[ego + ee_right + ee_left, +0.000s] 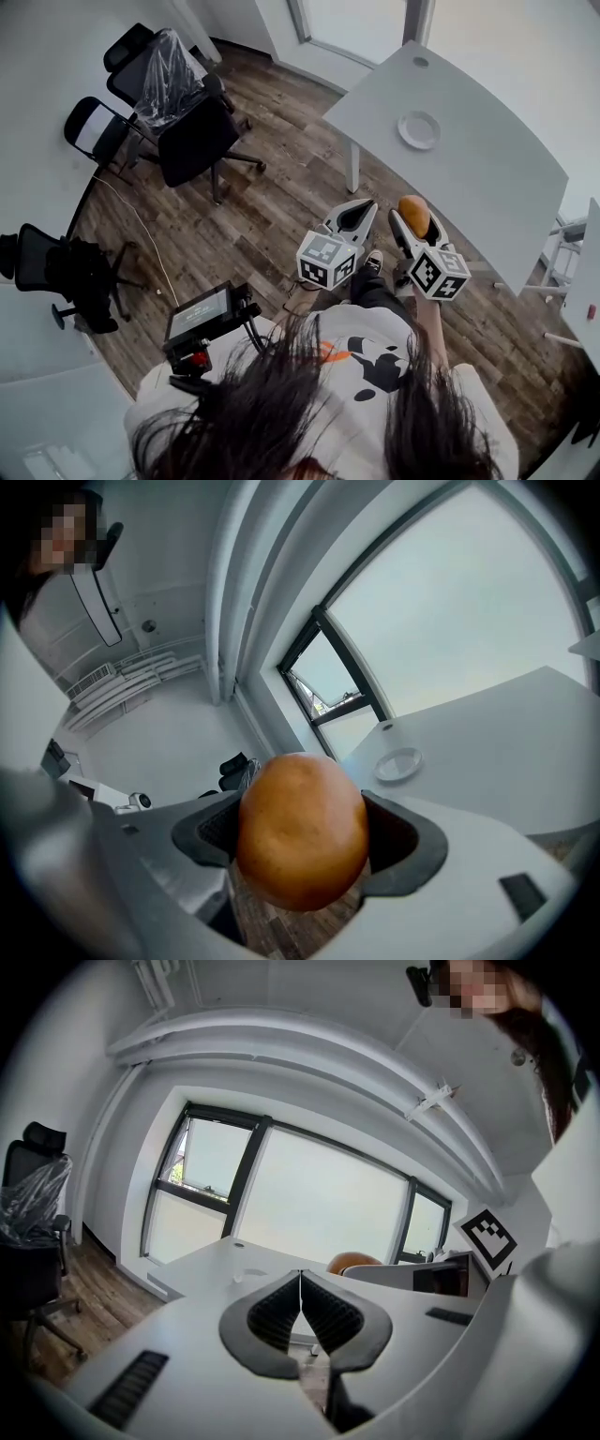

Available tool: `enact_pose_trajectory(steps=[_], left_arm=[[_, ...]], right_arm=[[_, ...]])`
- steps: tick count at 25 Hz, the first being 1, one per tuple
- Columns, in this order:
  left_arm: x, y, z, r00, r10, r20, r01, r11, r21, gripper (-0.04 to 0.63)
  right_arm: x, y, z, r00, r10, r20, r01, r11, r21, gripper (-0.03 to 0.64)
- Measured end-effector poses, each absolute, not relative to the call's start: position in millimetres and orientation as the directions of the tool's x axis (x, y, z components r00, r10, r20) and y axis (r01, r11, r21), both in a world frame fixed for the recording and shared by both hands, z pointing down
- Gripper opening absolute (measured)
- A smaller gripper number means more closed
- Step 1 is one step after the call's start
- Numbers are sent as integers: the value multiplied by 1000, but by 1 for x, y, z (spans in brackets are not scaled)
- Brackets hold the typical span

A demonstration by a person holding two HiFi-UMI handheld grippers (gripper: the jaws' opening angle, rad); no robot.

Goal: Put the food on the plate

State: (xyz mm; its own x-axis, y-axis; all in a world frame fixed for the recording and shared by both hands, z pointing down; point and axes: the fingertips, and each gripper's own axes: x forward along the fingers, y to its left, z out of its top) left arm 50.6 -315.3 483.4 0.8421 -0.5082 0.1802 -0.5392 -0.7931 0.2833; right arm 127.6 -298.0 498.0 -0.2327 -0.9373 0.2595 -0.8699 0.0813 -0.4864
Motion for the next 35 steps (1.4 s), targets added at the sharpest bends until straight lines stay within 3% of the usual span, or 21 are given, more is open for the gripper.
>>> enact_pose_trajectory(steps=[14, 26, 35], left_arm=[[151, -428, 494, 863, -446, 235, -499, -825, 267, 6], [186, -463, 509, 875, -389, 287, -464, -844, 270, 6], [212, -517, 520, 908, -295, 297, -373, -893, 254, 6]], right_arm=[[223, -412, 507, -206, -942, 265, -851, 39, -523, 380], [248, -444, 524, -191, -934, 301, -842, -1, -539, 380], [270, -480, 535, -95, -938, 334, -849, -99, -519, 379]])
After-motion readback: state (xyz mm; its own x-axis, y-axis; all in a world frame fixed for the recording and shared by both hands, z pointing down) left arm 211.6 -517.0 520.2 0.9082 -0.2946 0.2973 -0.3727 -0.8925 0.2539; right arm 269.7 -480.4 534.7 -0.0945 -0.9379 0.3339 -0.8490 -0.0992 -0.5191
